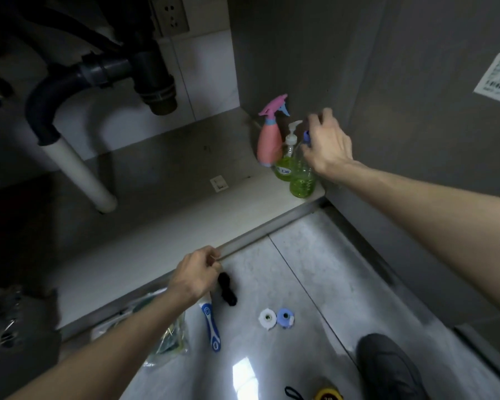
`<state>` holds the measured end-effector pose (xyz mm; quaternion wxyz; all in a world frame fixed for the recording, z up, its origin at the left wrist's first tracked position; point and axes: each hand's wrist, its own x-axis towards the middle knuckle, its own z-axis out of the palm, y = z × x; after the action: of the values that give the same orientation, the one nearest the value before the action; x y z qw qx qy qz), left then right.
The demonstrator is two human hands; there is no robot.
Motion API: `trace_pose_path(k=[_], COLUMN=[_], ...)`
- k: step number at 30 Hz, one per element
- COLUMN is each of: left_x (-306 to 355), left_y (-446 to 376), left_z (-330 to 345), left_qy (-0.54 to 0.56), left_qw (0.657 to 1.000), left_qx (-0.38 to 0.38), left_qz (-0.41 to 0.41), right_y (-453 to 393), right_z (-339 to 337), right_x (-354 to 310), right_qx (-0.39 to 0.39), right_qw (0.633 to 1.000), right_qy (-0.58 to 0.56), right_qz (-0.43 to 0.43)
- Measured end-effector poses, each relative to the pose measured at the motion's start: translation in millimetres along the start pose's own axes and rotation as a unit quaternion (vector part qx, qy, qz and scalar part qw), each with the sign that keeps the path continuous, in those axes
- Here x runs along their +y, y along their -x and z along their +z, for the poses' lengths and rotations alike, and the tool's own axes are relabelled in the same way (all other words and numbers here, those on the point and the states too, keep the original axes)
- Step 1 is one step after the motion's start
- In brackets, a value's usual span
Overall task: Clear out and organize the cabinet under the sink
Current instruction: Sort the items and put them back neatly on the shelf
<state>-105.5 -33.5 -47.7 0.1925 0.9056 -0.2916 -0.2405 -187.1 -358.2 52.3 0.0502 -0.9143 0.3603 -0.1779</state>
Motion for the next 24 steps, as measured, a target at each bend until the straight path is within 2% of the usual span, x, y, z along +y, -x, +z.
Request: trace_pose_path(k=[3, 6, 9, 12, 14, 17, 20, 24], left_x=[-15, -42, -78, -118, -141, -159, -167, -182], left_y=[13, 37, 61, 83, 96, 111, 109, 97], left_z=[-4, -6, -4, 1, 10, 27, 36, 34], left_qy=[-0.014, -0.012, -0.032, -0.039, -0.036, 0.008, 0.047, 0.115], left_qw=[0.999, 0.996, 0.989, 0.984, 0.983, 0.971, 0.948, 0.918], left_qx=[0.011, 0.011, 0.006, 0.004, 0.028, 0.094, 0.148, 0.203], left_qz=[-0.038, -0.093, -0.144, -0.174, -0.178, -0.220, -0.279, -0.320], right_y=[27, 75, 133, 187, 216, 247, 265, 268], right_z=[7, 29, 53, 78, 93, 116, 140, 169], right_x=[-26, -65, -102, -132, -148, -168, -190, -230], right_qx=[0.028, -0.032, -0.201, -0.378, -0.439, -0.446, -0.404, -0.355], right_qw=[0.997, 0.989, 0.961, 0.911, 0.887, 0.880, 0.881, 0.887], right_qy=[-0.032, -0.118, -0.186, -0.153, -0.126, -0.163, -0.239, -0.291], right_qz=[-0.065, -0.085, -0.047, -0.065, -0.070, -0.015, 0.056, 0.041])
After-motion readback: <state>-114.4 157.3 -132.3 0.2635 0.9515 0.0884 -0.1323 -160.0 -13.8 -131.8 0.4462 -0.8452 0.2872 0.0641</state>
